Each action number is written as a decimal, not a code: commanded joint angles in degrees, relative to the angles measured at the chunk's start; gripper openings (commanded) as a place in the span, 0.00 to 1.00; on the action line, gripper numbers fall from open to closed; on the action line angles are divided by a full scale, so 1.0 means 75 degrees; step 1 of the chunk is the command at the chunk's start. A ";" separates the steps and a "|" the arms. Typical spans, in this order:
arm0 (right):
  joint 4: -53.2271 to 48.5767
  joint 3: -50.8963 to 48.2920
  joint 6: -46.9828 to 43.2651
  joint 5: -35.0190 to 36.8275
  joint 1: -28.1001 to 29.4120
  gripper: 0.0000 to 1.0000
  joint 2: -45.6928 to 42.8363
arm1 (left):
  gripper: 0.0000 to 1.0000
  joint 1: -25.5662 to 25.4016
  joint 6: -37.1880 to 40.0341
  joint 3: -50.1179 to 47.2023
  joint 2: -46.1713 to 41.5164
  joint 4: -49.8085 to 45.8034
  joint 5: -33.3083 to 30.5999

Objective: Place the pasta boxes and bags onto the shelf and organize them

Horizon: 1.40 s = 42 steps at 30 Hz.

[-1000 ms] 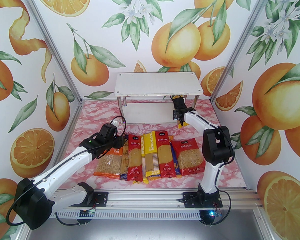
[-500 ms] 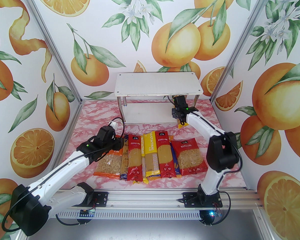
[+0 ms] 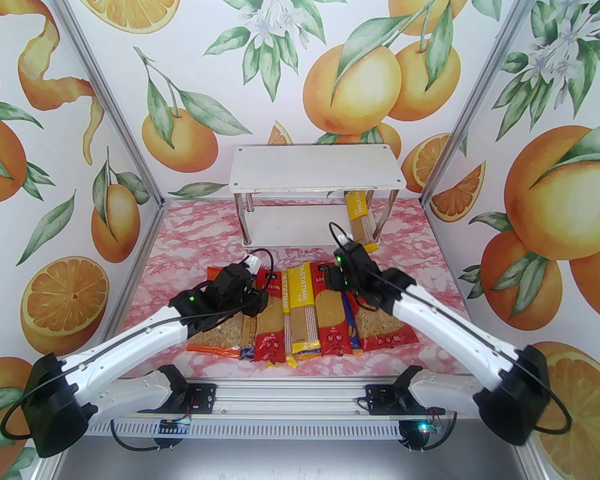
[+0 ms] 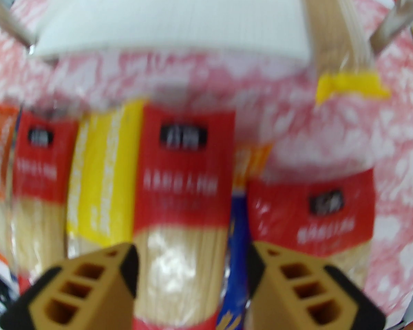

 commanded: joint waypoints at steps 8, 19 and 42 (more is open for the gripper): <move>-0.0352 -0.0416 0.1866 0.0290 0.1160 0.71 0.0484 | 0.54 -0.0017 -0.0253 -0.0041 0.0321 0.0535 0.0521; -0.0237 -0.0361 0.1840 0.0531 0.1141 0.96 0.1323 | 0.57 -0.0028 -0.0250 -0.0197 0.0121 0.0489 0.0450; 0.0055 -0.0384 0.1655 -0.0217 0.0970 0.41 0.1875 | 0.56 0.0349 -0.0104 -0.0228 -0.0225 0.0225 0.0213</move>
